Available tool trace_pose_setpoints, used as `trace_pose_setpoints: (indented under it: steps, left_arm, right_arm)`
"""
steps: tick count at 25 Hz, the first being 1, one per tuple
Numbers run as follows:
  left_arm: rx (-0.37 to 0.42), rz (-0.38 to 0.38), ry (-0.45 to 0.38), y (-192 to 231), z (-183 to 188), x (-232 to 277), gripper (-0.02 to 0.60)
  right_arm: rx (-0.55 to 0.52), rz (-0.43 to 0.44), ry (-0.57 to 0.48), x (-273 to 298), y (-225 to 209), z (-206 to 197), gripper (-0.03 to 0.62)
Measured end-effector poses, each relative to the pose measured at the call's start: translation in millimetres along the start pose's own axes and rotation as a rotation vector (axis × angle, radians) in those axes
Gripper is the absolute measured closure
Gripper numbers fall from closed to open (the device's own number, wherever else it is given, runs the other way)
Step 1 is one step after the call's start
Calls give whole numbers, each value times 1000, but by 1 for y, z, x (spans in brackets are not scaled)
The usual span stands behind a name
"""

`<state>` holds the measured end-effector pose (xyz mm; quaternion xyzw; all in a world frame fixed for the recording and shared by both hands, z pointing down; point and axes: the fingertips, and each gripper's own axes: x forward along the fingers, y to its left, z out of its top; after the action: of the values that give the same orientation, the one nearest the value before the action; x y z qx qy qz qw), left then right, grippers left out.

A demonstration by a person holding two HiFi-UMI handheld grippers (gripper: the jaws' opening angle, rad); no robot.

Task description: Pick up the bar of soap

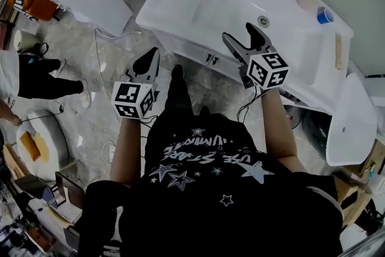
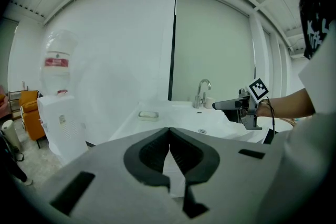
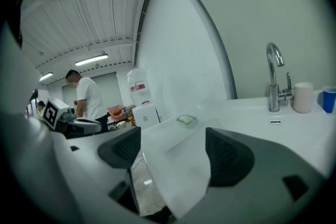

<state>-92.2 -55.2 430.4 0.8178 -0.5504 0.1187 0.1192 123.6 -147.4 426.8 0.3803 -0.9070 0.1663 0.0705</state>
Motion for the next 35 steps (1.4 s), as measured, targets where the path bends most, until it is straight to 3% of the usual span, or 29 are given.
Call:
trace_pose_setpoints:
  steps: [10,19,23,28,35]
  left_arm:
    - [3,-21,-15,95,32,83,571]
    - [-6,-55,-1,161,51,137,571]
    - [-16,-64,5,187,56,153,571]
    - [-40,-82,19,210,57,176,571]
    - [-62,-92,23,241,60,202,571]
  right_arm:
    - [-37,-29,53,104,-27,29,229]
    - [-130,-3,176,202,-38,46,278]
    - [-178,19,272,239,-41,44,320]
    - [-236,65,432,280,-45,29,325]
    - [-355,79,569,325,-59,23,345]
